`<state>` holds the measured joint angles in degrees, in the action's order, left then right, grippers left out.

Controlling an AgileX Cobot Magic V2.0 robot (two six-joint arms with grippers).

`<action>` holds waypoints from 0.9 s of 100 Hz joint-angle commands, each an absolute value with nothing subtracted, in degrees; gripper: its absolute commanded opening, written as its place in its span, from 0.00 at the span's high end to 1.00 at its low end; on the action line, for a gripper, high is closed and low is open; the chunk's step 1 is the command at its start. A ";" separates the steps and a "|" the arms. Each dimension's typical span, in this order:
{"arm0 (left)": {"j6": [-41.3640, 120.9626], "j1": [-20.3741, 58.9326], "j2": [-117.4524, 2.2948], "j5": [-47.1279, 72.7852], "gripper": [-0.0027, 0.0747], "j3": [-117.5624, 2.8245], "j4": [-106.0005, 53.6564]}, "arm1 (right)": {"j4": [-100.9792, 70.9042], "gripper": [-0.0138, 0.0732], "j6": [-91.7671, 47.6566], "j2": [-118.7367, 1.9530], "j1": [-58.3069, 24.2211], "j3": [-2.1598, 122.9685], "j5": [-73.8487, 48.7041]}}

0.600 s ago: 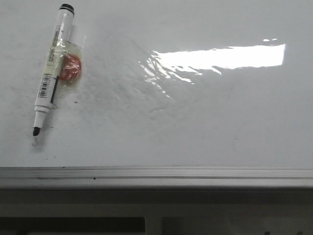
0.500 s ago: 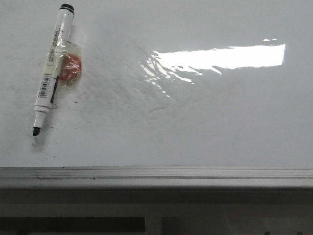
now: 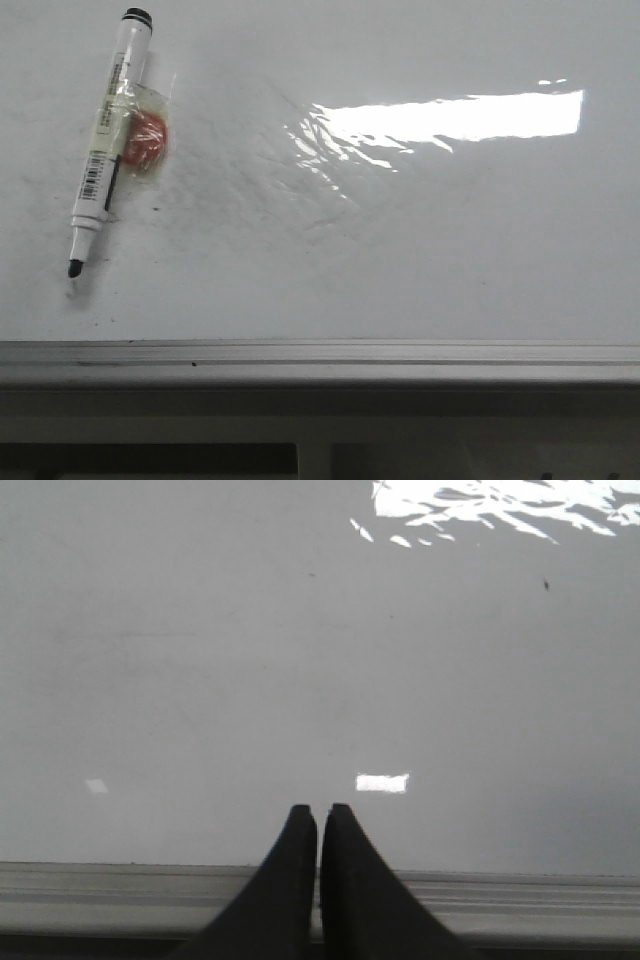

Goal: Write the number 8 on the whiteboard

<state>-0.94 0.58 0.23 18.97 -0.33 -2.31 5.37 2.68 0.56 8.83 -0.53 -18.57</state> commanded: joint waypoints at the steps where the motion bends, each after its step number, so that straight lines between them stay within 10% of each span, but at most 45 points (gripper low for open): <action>1: -1.51 1.02 1.79 16.26 0.99 1.87 -2.88 | 6.20 0.91 2.31 1.85 9.05 -1.35 -17.09; 90: -1.51 1.02 1.79 2.72 0.99 1.87 -4.39 | 6.20 0.91 3.06 1.85 9.05 -1.35 4.97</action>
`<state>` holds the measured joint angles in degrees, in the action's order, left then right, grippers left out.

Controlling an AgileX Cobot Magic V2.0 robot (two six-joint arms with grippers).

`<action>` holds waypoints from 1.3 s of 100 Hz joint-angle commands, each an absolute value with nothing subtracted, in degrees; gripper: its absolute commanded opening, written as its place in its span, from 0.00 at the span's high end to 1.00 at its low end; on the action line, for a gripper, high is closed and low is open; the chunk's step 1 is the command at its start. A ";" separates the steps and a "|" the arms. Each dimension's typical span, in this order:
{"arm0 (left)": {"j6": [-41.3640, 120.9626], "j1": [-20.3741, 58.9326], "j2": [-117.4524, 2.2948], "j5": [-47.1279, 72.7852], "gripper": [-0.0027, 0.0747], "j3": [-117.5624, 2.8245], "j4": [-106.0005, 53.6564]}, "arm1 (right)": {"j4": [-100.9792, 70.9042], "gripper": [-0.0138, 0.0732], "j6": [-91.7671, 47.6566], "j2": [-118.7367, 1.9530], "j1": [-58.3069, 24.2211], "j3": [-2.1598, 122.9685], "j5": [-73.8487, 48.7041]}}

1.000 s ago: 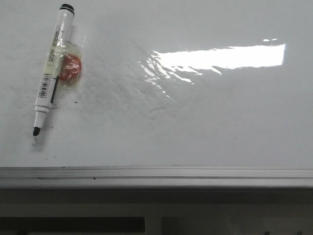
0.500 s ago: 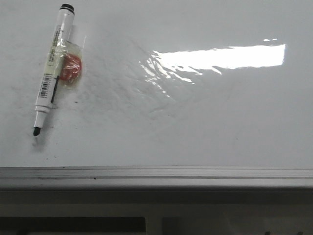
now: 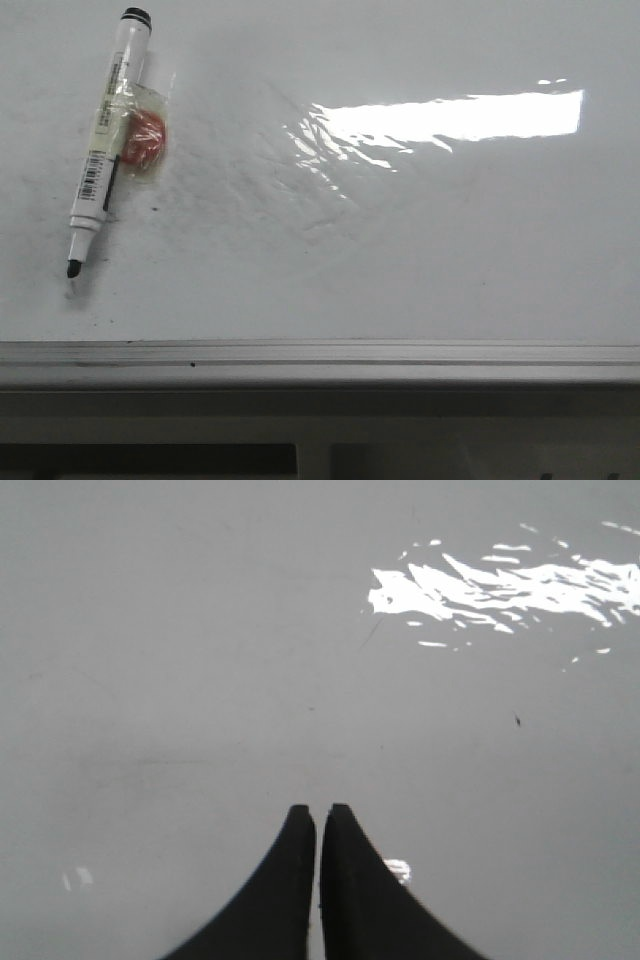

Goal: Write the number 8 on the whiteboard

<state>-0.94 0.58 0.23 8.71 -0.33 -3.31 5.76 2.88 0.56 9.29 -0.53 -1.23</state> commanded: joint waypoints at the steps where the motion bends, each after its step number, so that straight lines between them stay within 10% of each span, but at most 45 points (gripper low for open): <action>1: -1.51 1.02 1.79 2.51 0.99 1.87 -4.91 | 6.20 0.91 3.06 1.85 9.05 -1.35 4.97; 85: -1.51 1.02 -3.19 12.81 0.99 -14.62 1.56 | -10.33 0.91 2.65 -7.62 6.43 14.93 -21.72; 109: -1.51 1.49 -7.14 10.27 0.54 -14.62 -1.78 | -9.87 0.91 2.65 -7.62 6.43 14.81 -22.62; 130: -0.75 7.65 -15.23 5.05 0.52 -15.52 -3.72 | -8.88 0.91 2.65 -7.62 6.43 14.81 -22.90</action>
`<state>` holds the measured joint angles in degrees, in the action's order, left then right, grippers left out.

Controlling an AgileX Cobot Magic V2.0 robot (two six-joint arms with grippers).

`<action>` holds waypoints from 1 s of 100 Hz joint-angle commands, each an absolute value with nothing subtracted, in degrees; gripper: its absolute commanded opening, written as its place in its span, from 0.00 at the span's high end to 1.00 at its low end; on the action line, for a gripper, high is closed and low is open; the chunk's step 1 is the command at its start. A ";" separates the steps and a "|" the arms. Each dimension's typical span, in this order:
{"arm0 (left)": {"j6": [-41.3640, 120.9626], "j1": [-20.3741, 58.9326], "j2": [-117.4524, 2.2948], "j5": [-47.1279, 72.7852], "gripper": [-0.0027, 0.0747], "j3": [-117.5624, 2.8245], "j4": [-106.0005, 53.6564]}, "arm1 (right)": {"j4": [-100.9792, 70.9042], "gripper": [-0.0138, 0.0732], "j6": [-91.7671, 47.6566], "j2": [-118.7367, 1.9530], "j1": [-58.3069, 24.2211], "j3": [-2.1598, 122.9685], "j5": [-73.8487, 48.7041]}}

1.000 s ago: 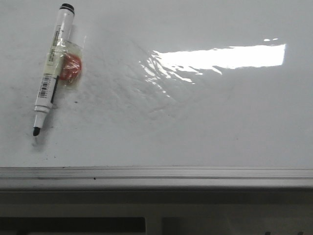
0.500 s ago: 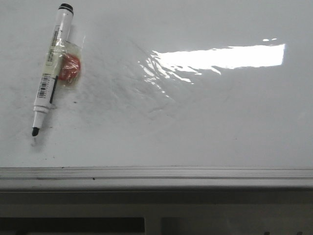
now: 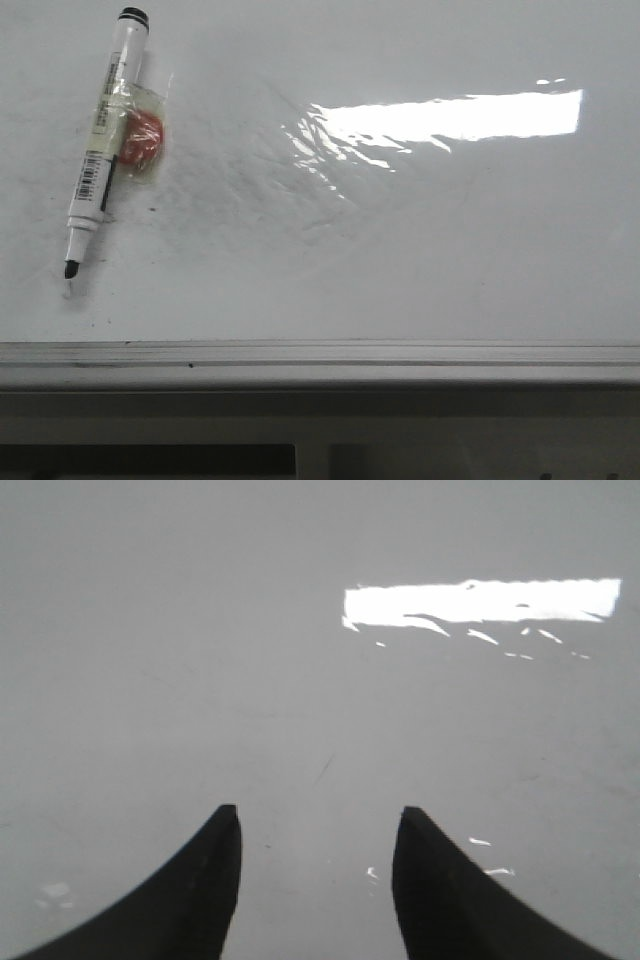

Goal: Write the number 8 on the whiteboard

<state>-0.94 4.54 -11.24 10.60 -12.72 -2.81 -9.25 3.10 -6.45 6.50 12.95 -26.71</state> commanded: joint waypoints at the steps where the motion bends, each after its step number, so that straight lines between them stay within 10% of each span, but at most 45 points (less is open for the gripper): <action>1: -0.57 8.00 -15.90 5.05 0.52 -15.67 -3.72 | -8.88 0.91 2.65 -7.62 6.43 14.81 -22.90; 51: 2.04 38.50 -40.79 -12.53 0.52 -17.98 -4.99 | -8.88 0.91 2.65 -7.62 6.43 14.81 -23.13; 100: 1.95 43.43 -54.00 -21.97 0.52 -19.61 -8.49 | -8.88 0.91 2.65 -7.62 6.43 14.81 -23.13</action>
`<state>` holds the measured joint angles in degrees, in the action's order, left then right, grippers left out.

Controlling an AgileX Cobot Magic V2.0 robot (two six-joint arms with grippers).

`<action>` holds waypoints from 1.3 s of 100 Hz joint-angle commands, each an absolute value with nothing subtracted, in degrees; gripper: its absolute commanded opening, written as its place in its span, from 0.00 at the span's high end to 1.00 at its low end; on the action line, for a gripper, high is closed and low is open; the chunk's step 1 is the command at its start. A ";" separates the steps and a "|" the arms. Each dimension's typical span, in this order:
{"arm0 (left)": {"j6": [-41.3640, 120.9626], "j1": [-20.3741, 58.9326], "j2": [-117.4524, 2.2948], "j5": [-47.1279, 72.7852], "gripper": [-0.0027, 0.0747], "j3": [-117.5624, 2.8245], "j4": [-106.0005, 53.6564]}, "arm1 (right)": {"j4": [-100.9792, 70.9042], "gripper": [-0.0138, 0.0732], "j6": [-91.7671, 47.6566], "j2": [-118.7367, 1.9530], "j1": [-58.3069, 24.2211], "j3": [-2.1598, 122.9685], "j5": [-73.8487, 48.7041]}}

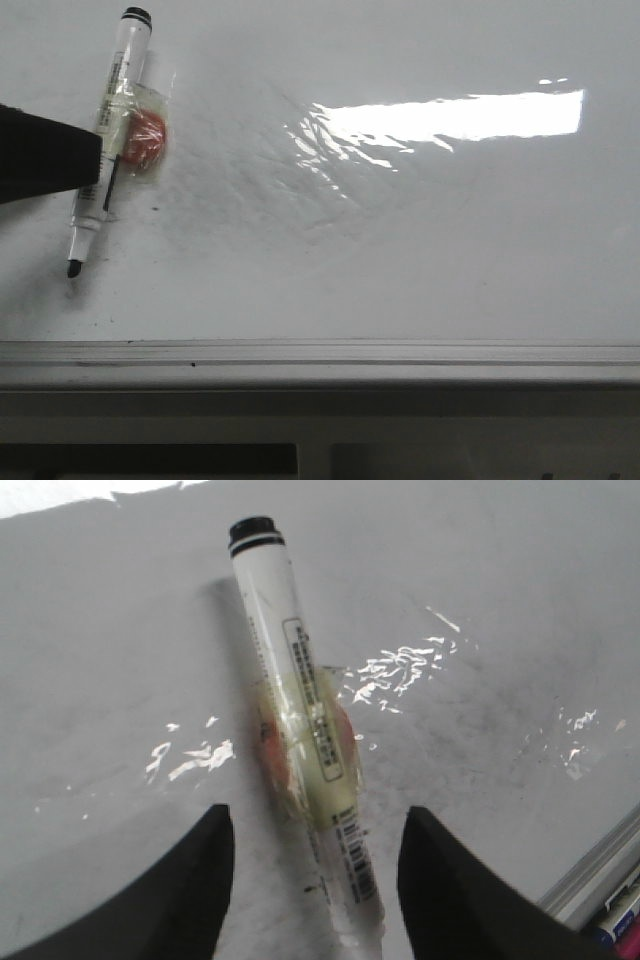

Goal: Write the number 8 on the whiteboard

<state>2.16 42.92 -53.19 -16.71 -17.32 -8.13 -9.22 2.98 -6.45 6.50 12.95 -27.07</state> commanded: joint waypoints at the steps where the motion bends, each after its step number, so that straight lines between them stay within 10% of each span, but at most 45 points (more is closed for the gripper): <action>1: 1.95 43.43 -54.29 -21.97 0.52 -19.61 -8.49 | -8.88 0.91 2.65 -7.62 6.43 14.81 -23.13; 51: 2.07 43.43 -57.69 -21.47 0.99 -19.94 -8.49 | -8.88 0.91 2.65 -7.62 3.90 14.81 -23.13; 90: 2.07 43.43 -57.57 -19.72 0.99 -19.94 -6.92 | -9.01 0.91 0.00 -11.47 -5.19 16.36 -24.66; 130: 2.07 43.43 -52.58 -17.21 0.99 -22.56 17.57 | -23.35 0.91 -31.33 -23.09 -21.89 26.32 -26.19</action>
